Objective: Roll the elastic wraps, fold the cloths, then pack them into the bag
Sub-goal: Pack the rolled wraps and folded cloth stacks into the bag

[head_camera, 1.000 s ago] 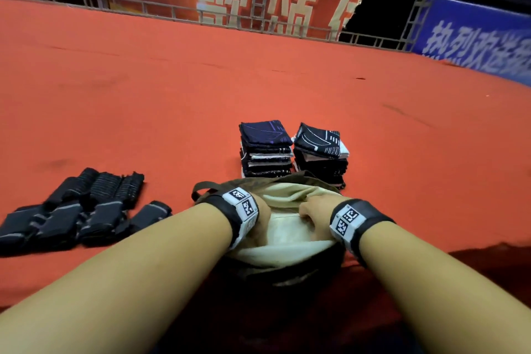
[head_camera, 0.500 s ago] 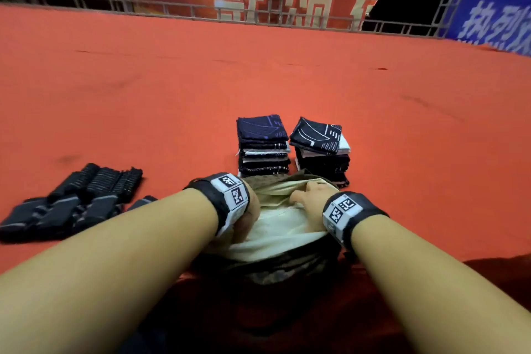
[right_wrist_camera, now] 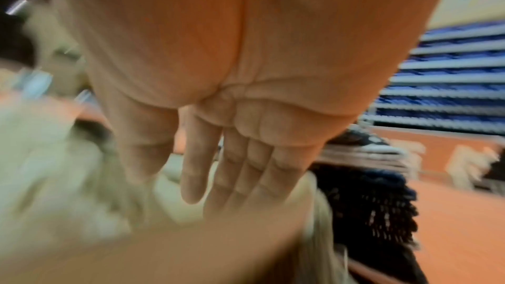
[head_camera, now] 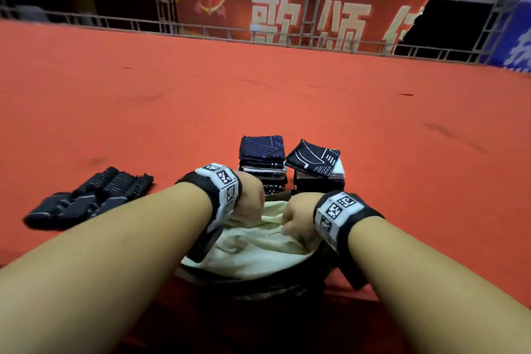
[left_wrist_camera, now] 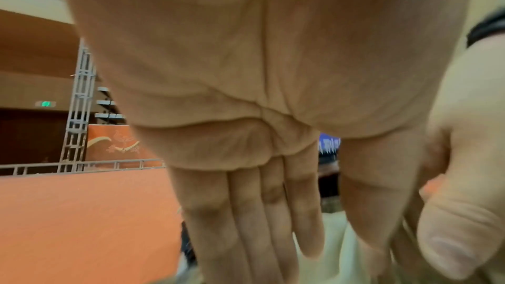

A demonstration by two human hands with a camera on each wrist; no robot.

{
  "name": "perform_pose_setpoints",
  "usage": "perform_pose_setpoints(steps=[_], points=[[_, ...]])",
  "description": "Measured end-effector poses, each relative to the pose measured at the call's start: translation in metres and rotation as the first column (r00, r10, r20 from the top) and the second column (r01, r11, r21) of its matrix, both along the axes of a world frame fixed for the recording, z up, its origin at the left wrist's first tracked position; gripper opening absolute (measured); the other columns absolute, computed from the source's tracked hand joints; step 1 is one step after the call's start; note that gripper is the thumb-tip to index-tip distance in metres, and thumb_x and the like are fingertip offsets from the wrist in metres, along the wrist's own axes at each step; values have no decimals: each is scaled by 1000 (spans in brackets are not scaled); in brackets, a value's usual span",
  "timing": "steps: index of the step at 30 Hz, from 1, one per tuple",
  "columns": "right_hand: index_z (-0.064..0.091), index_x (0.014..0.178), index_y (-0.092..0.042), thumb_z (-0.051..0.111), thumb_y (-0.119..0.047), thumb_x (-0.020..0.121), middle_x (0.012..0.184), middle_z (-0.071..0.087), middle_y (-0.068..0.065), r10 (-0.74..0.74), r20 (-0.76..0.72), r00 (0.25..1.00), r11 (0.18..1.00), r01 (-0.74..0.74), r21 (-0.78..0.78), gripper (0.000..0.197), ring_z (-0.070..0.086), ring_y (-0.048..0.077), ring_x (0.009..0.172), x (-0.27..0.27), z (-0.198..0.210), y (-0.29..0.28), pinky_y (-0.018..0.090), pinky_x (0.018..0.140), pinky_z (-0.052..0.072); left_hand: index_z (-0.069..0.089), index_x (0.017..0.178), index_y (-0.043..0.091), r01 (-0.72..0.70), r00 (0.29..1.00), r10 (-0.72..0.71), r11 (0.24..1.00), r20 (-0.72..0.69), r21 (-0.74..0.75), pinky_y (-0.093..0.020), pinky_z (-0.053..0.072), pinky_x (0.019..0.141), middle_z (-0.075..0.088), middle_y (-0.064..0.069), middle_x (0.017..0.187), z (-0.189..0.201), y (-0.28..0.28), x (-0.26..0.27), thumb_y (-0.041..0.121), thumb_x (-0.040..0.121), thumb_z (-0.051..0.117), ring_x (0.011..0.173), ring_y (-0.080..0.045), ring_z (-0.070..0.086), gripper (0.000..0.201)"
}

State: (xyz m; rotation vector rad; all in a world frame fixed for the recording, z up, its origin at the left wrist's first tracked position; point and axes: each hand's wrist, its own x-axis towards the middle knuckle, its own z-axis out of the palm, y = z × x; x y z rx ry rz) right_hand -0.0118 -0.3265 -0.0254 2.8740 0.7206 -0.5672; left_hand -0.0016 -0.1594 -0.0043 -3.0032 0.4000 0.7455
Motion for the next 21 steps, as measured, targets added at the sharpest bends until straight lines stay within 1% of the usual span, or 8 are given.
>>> perform_pose_setpoints(steps=[3,6,8,11,13,15,18,21], points=[[76,98,-22,67,-34,88,84,75,0,-164,-70,984,925,178,337,18,66,13,73,14,32,-15,30,77,57,76,101,20,-17,989,45,980,137,-200,-32,60,78,78,1,90,30,-14,12,27,88,64,76,-18,71,19],[67,93,-7,63,-20,92,78,70,13,-383,-248,890,600,444,666,14,65,26,65,23,47,-45,37,61,55,75,100,22,-41,951,147,931,271,-362,-28,55,70,73,3,85,42,-22,30,28,87,65,76,-19,67,18],[58,89,-9,59,-16,94,77,63,14,-521,-294,801,398,533,747,9,60,29,62,33,45,-63,35,55,48,75,105,19,-64,929,214,897,302,-437,-28,51,73,72,0,89,43,-29,42,24,90,63,84,-21,66,20],[48,90,-13,58,-17,93,77,64,16,-634,-368,680,171,588,791,11,59,30,55,45,37,-75,34,51,47,72,114,10,-132,916,311,829,252,-544,-32,51,87,72,-10,113,36,-36,60,21,92,60,98,-25,63,27],[47,93,-12,58,-18,94,78,63,17,-638,-412,651,121,613,781,13,60,29,49,53,30,-76,35,49,49,70,117,10,-165,912,349,793,216,-586,-31,51,88,70,-10,120,29,-41,69,20,92,59,105,-27,64,29],[47,102,-9,59,-18,94,79,63,16,-639,-433,636,105,630,770,17,61,28,45,61,24,-72,36,48,51,68,116,10,-205,907,391,734,156,-648,-38,57,90,70,-12,119,24,-45,77,16,93,57,106,-30,67,26],[52,101,-1,63,-16,93,75,64,16,-662,-407,629,138,636,759,20,61,27,45,71,24,-67,33,46,50,64,89,14,-253,909,412,670,66,-698,-50,62,79,73,-16,105,20,-49,87,8,93,54,94,-32,73,12],[62,95,5,68,-13,86,68,61,15,-696,-388,604,168,662,730,21,56,23,42,82,28,-68,26,43,44,68,87,4,-280,918,396,653,2,-704,-54,62,72,73,-14,83,19,-50,96,7,88,56,85,-36,75,12]])
